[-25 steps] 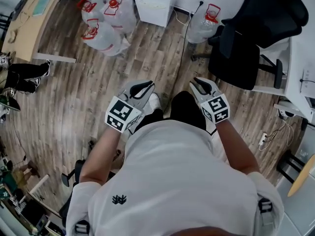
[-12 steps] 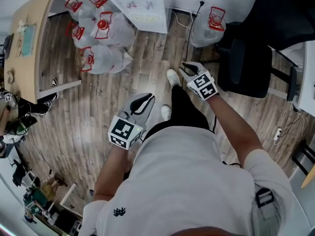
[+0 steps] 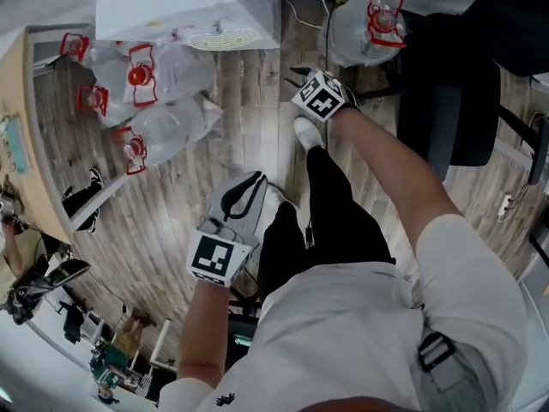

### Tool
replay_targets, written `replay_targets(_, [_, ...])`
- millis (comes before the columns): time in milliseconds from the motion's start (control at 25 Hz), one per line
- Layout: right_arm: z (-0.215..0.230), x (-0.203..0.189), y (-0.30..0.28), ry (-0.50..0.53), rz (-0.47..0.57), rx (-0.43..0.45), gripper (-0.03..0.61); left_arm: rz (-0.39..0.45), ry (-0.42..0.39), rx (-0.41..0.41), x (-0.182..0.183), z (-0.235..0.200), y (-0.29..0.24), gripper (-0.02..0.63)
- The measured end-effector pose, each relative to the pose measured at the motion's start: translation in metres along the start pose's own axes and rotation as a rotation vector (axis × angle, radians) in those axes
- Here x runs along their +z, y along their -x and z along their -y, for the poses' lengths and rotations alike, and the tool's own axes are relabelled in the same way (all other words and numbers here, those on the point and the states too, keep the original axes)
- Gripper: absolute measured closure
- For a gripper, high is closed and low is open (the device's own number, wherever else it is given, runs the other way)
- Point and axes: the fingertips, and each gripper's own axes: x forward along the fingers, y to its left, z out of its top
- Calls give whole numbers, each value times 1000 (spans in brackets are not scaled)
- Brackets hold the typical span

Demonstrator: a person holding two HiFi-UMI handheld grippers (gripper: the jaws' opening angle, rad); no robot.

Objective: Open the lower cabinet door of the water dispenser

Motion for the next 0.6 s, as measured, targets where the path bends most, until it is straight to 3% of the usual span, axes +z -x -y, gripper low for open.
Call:
replay_targets(160, [45,-11,-68,25,-47,-23,474,-25,53,-16,-17,-20,-32,555])
replay_targets(320, [86,-14,-119,43,-56,-57,457,-28,38,-47,-34,-29,-57,555])
replay_targets(440, [104,-12,-146,60,-61,-67,453,-20,16,-55,-43,-37,-67,555])
replay_targets(600, [118,-4,-168,103,-86,-81,433,-4,50,-45,-52,-49,-73,555])
